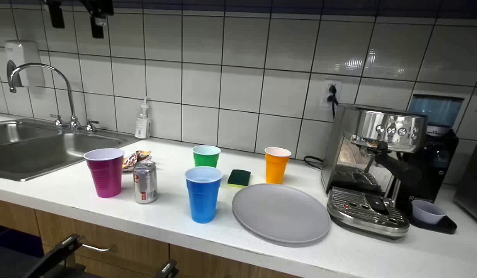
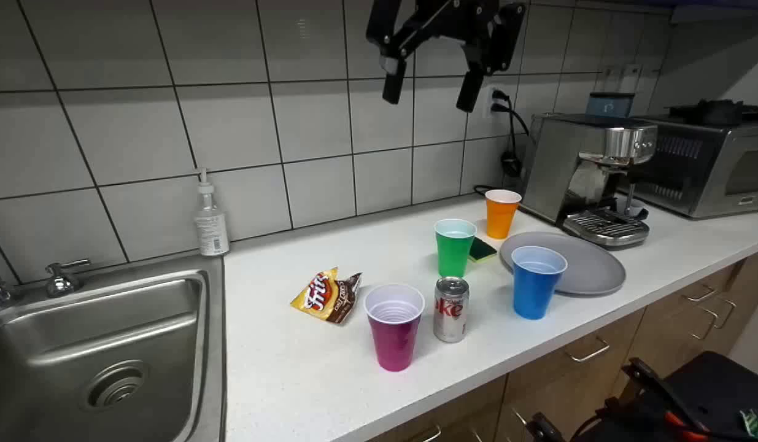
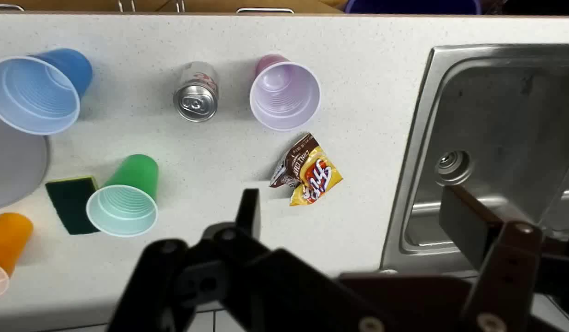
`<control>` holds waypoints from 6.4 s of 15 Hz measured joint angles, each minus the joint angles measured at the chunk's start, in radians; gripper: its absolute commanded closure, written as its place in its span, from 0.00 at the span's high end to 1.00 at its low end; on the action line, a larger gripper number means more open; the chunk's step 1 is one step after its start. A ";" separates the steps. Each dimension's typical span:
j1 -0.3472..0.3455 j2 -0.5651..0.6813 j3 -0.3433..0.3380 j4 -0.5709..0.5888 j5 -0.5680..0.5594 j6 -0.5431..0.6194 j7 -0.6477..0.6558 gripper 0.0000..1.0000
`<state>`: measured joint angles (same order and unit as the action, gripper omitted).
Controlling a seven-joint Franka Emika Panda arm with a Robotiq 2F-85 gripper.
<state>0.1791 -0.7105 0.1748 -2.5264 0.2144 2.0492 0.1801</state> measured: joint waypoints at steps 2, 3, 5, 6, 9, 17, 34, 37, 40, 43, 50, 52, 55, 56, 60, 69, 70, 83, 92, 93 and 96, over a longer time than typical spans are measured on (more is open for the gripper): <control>0.000 0.001 0.000 0.000 0.000 0.000 0.000 1.00; 0.000 0.001 0.000 0.000 0.000 0.000 0.000 1.00; 0.000 0.001 0.000 0.000 0.000 0.000 0.000 1.00; 0.000 0.001 0.000 0.000 0.000 0.000 0.000 1.00; 0.000 0.001 0.000 0.000 0.000 0.000 0.000 1.00; 0.000 0.003 0.000 -0.001 -0.001 0.000 -0.002 1.00; 0.041 0.178 0.035 -0.021 -0.001 0.159 -0.004 1.00; 0.055 0.221 0.049 -0.020 -0.001 0.193 -0.004 1.00; 0.064 0.266 0.062 -0.014 -0.002 0.233 -0.004 1.00; 0.070 0.318 0.070 -0.002 -0.002 0.264 -0.004 1.00; 0.075 0.468 0.092 0.027 -0.004 0.309 -0.001 1.00; 0.076 0.508 0.095 0.036 -0.005 0.315 -0.001 1.00; 0.076 0.559 0.100 0.048 -0.016 0.331 0.000 1.00; 0.076 0.575 0.101 0.052 -0.023 0.336 0.002 1.00; 0.076 0.631 0.102 0.068 -0.075 0.338 0.018 1.00; 0.084 0.691 0.102 0.102 -0.134 0.306 0.054 1.00; 0.085 0.692 0.102 0.104 -0.134 0.299 0.054 1.00; 0.086 0.713 0.099 0.083 -0.137 0.276 0.055 1.00; 0.086 0.721 0.097 0.071 -0.137 0.285 0.055 1.00; 0.086 0.721 0.097 0.071 -0.137 0.285 0.055 1.00; 0.086 0.723 0.097 0.071 -0.137 0.285 0.055 1.00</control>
<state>0.2648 0.0120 0.2719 -2.4552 0.0771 2.3345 0.2346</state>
